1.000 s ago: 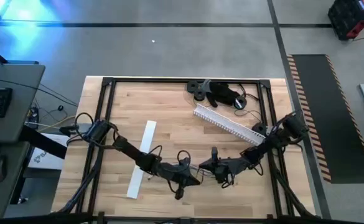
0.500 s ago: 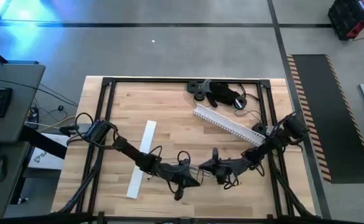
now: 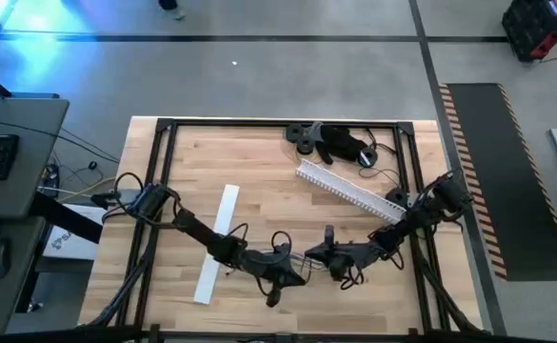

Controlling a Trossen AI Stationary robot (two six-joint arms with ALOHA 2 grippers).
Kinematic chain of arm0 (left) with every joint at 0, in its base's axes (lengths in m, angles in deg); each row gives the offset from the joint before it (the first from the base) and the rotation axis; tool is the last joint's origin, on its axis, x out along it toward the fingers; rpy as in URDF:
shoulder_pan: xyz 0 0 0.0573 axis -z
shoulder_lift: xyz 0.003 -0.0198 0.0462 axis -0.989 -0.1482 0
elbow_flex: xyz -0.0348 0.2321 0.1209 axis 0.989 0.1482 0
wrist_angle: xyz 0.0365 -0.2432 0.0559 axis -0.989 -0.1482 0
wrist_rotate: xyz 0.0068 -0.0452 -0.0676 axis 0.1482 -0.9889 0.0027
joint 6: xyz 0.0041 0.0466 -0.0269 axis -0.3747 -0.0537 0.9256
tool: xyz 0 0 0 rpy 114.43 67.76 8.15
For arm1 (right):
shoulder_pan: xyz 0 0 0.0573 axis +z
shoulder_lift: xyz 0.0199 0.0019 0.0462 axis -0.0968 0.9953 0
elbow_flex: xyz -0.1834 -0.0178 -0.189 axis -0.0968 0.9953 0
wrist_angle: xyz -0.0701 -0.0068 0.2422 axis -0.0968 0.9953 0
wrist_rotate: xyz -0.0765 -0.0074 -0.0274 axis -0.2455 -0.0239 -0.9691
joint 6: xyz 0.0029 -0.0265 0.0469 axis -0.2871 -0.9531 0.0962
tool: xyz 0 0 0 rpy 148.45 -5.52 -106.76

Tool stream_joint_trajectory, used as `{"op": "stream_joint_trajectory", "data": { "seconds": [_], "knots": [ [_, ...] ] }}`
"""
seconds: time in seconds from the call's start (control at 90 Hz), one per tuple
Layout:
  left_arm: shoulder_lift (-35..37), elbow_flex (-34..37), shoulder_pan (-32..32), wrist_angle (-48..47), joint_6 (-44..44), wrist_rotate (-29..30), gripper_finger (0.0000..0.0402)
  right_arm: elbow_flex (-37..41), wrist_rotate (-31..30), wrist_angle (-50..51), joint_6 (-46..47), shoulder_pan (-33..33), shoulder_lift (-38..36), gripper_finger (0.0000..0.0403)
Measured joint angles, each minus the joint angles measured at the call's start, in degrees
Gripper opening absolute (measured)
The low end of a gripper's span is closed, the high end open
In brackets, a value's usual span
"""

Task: Ziptie cables
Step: Wrap the cable using zip tie

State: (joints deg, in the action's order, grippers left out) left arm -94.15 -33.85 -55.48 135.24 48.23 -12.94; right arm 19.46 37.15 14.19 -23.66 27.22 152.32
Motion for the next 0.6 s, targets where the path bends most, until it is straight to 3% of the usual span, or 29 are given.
{"op": "stream_joint_trajectory", "data": {
  "seconds": [0.6],
  "knots": [
    [0.0, 0.0, 0.0, 0.0, 1.3, 0.1, 0.0, -0.5, 1.3, -2.7, -5.8, 0.7, 0.0, 0.0]
  ]
}}
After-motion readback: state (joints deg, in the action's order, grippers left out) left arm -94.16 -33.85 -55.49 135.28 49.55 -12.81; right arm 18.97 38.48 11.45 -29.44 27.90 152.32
